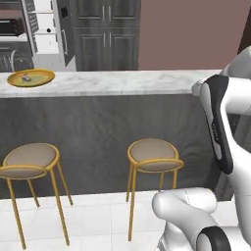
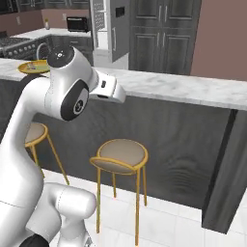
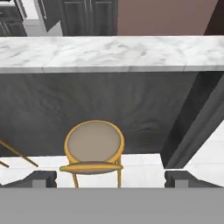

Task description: Take the cheese, fish, and avocado from the fridge and place them on the plate on the dining counter to create an appetizer plate.

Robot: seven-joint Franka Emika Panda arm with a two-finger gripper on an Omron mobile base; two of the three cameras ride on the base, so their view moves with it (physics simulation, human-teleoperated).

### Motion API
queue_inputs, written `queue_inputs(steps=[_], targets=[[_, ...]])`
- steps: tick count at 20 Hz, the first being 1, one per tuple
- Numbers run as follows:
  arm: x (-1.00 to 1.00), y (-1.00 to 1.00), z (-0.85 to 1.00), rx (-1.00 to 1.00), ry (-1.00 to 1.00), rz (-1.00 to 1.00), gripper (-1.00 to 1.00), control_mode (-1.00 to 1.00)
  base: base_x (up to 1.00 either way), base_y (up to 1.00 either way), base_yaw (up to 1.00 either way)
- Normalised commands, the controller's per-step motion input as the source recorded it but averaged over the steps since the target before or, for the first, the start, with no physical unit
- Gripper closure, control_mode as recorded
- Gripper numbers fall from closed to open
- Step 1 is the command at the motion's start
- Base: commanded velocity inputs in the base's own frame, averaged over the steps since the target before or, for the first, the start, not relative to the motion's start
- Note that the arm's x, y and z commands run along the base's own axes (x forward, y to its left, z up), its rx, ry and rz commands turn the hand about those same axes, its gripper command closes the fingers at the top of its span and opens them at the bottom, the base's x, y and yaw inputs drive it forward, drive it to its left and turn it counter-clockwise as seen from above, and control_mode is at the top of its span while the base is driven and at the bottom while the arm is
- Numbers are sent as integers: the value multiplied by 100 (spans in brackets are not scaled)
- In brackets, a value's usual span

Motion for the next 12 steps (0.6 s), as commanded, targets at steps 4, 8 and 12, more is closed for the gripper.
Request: queue_inputs(steps=[4, 8, 12], targets=[[0, 0, 0, 0, 0, 0, -100, 100, 1, -100, -8], [0, 0, 0, 0, 0, 0, -100, 100, 0, -100, -7], [0, 0, 0, 0, 0, 0, -100, 100, 1, -100, -4]])
